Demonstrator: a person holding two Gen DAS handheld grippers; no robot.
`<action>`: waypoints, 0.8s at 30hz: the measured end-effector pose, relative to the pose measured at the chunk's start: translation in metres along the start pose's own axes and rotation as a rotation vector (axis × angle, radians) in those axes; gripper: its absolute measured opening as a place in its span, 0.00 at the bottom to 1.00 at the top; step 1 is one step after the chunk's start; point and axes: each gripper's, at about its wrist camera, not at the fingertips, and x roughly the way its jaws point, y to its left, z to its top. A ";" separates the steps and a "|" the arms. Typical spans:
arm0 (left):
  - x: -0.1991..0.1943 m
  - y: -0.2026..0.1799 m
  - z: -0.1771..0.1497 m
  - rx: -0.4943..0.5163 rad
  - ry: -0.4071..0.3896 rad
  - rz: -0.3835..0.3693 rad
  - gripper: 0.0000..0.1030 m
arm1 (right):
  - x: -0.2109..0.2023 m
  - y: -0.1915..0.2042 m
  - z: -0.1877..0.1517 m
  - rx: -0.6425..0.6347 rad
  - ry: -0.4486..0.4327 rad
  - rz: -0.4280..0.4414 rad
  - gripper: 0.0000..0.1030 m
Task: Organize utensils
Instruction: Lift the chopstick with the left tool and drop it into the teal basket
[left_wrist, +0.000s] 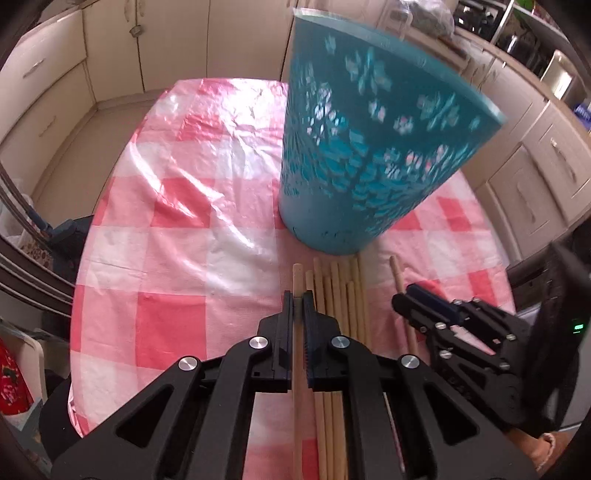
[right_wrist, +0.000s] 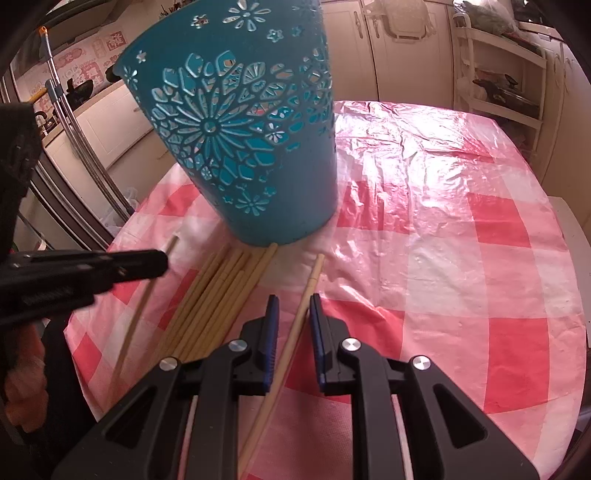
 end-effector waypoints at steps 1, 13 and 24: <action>-0.020 0.002 0.004 -0.015 -0.048 -0.037 0.05 | 0.000 0.000 0.000 0.002 0.000 0.002 0.17; -0.168 -0.023 0.088 -0.034 -0.568 -0.231 0.05 | -0.001 0.001 -0.002 -0.012 -0.007 0.007 0.22; -0.163 -0.054 0.135 -0.047 -0.846 -0.018 0.05 | 0.000 -0.002 -0.001 0.001 -0.007 0.025 0.24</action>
